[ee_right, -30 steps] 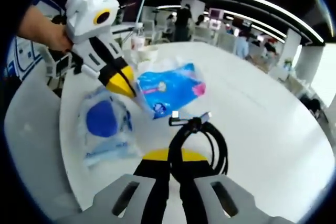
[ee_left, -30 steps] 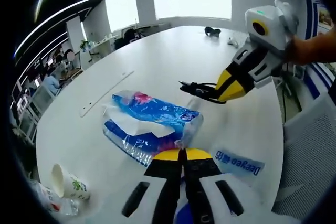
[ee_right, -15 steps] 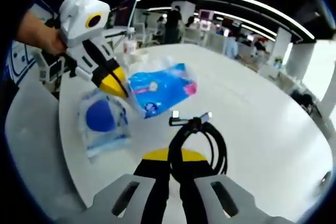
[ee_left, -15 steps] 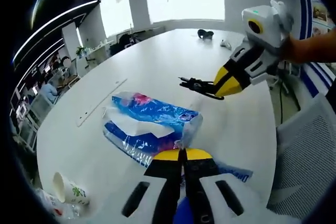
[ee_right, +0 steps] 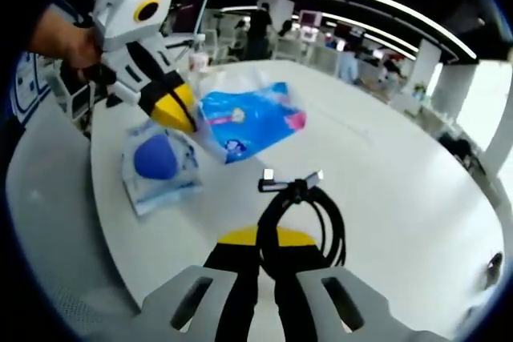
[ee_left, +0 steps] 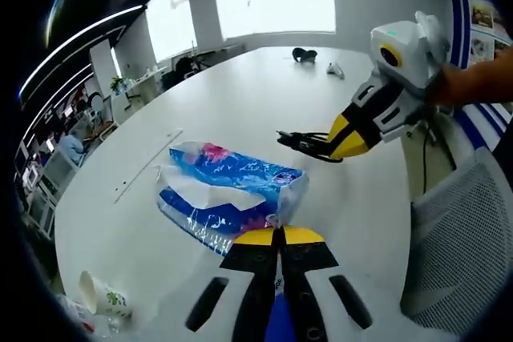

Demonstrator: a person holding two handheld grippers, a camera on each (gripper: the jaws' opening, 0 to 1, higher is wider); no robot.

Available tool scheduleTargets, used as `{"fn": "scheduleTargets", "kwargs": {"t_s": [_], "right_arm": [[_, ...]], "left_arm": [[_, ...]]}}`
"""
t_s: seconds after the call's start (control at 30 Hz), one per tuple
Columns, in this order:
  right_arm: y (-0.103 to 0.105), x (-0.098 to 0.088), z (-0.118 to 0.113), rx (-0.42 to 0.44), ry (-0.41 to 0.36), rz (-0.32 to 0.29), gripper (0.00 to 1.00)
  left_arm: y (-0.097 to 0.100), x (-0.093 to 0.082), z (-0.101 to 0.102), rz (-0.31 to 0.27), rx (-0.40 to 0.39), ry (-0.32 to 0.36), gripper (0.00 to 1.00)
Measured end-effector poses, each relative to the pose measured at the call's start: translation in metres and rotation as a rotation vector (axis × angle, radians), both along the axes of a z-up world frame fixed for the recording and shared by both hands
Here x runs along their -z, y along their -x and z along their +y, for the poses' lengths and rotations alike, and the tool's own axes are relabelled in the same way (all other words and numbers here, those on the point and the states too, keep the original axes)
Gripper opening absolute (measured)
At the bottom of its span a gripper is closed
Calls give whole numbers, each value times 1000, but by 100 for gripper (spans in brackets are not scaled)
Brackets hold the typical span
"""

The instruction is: Arrange the tabletop items into an orderly group along one side of the table until the central work area is clear of visible clutter.

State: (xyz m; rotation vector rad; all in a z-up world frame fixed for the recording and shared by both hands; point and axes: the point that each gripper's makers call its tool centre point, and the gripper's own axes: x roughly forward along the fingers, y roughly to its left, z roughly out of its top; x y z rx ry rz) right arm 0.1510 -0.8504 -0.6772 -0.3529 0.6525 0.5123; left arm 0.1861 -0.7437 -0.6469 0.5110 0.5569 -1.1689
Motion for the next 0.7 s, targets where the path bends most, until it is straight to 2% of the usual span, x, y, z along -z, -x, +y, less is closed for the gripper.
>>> {"fn": "scheduleTargets", "kwargs": {"t_s": [0.4,0.7], "right_arm": [[16,17,-13,20,18,30,1],[18,27,-16,17,21,51,1]], "left_arm": [[8,1,-12,3,14,4,0],[8,-2,-13,2,12,1,0]]}}
